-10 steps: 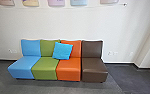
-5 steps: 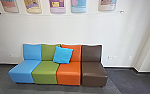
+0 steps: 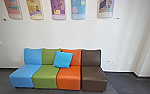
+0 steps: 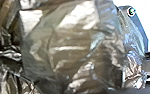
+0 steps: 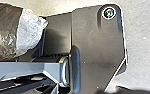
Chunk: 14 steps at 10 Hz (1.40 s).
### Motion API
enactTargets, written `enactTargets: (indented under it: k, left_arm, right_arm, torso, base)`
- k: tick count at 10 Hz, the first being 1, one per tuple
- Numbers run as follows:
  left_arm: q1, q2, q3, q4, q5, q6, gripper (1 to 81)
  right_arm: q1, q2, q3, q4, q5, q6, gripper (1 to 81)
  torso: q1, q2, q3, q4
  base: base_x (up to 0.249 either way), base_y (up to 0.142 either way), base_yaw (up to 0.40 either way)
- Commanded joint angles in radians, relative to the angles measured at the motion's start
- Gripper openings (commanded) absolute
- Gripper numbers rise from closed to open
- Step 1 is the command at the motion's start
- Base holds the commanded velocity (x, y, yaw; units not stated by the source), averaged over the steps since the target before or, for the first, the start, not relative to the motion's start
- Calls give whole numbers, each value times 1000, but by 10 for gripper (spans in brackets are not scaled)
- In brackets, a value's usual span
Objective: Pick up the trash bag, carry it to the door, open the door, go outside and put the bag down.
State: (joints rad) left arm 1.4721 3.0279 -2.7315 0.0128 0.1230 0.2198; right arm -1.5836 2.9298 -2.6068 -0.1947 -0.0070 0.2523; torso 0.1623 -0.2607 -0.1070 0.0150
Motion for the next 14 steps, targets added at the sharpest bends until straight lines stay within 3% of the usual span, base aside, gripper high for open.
enactTargets:
  k: [1, 3, 4, 8, 9, 10, 12, 14]
  left_arm:
    - [-52, 0, -2, 9, 60, 6, 10]
    - [-52, 3, -2, 9, 58, 6, 10]
    - [-52, 3, -2, 9, 60, 6, 10]
    - [-52, 8, -2, 7, 60, 4, 10]
    - [-52, 11, -2, 7, 60, 4, 10]
    - [-52, 13, -2, 7, 60, 4, 10]
    - [-57, 16, -2, 7, 60, 4, 10]
    - [-57, 13, -2, 6, 57, 3, 10]
  right_arm:
    - [38, -4, 1, 1, -57, 4, 811]
    - [38, 1, 1, 0, -59, 2, 811]
    - [37, 1, 1, 0, -59, 2, 811]
    - [38, 1, 1, 0, -59, 2, 811]
    - [38, 2, 1, 0, -59, 2, 811]
    - [41, 2, 1, -2, -59, 2, 811]
    - [41, 2, 1, -2, -59, 2, 811]
    - [52, 8, -5, -2, -59, 2, 811]
  torso:
    - [-64, 99, 0, 0]
    - [-95, 156, 12, 0]
    - [-48, 87, 13, 0]
    - [-73, 148, 13, 0]
    - [-73, 148, 59, 0]
    - [-73, 146, 149, 0]
    - [-73, 146, 52, 0]
    - [-74, 145, 85, 0]
  base:
    - [0, 0, 0]
    - [0, 0, 0]
    - [0, 0, 0]
    - [0, 0, 0]
    - [0, 0, 0]
    - [0, 0, 0]
    - [0, 0, 0]
    - [0, 0, 0]
